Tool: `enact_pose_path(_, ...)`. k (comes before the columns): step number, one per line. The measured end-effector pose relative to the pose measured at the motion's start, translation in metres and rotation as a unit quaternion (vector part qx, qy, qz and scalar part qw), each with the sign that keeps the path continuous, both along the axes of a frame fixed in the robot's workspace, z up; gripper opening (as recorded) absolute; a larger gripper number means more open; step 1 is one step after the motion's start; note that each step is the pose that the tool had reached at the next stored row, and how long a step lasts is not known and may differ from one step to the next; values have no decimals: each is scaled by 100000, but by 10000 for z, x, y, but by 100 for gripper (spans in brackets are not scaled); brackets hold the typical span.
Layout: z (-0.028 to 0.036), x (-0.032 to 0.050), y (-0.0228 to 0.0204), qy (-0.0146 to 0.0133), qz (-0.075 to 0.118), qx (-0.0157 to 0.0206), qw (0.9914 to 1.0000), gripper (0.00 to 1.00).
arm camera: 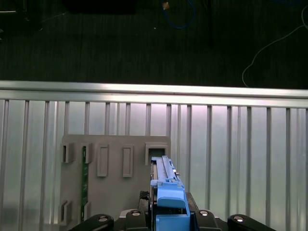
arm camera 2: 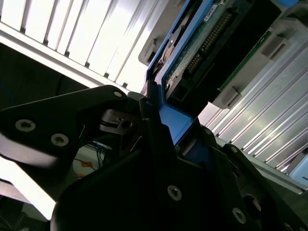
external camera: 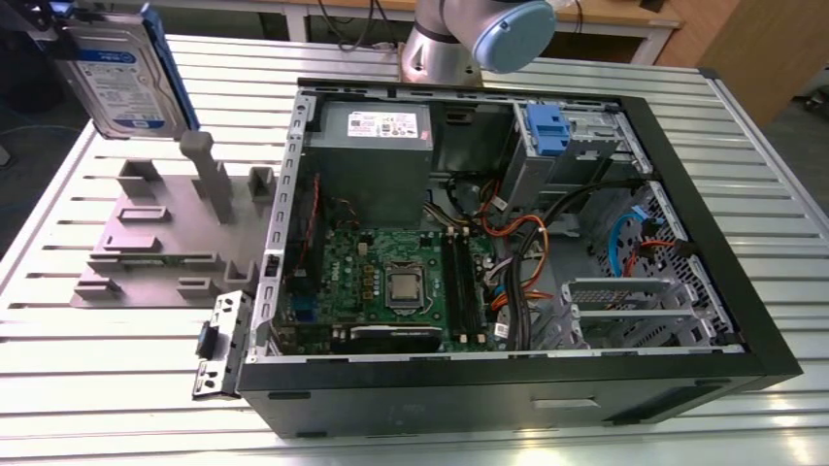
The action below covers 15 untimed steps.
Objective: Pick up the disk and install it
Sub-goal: 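Pick up the disk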
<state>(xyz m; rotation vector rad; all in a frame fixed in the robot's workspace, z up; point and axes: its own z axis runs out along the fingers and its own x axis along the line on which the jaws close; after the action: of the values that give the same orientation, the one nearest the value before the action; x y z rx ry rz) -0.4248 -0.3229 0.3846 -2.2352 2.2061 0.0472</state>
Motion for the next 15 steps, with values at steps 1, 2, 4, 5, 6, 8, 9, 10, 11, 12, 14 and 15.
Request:
enact_pose_path(1, 4, 0, 0, -3, 2, 2, 100000, 37)
enact_pose_path(2, 9, 0, 0, 3, 0, -3, 100000, 37)
enact_pose_path(4, 18, 0, 0, 3, 0, -2, 100000, 37)
enact_pose_path(5, 23, 0, 0, 0, 1, 1, 100000, 37)
enact_pose_path(6, 27, 0, 0, 0, 1, -1, 100000, 37)
enact_pose_path(8, 36, 0, 0, -1, 2, 0, 100000, 37)
enact_pose_path(9, 37, 0, 0, -4, 1, 2, 100000, 37)
enact_pose_path(10, 39, 0, 0, 3, 1, -2, 100000, 37)
enact_pose_path(11, 40, 0, 0, 3, -1, -3, 100000, 37)
enact_pose_path(12, 40, 0, 0, 3, 1, -2, 100000, 37)
enact_pose_path(14, 44, 0, 0, 6, 1, -3, 100000, 37)
enact_pose_path(15, 48, 0, 0, 18, 2, -8, 100000, 37)
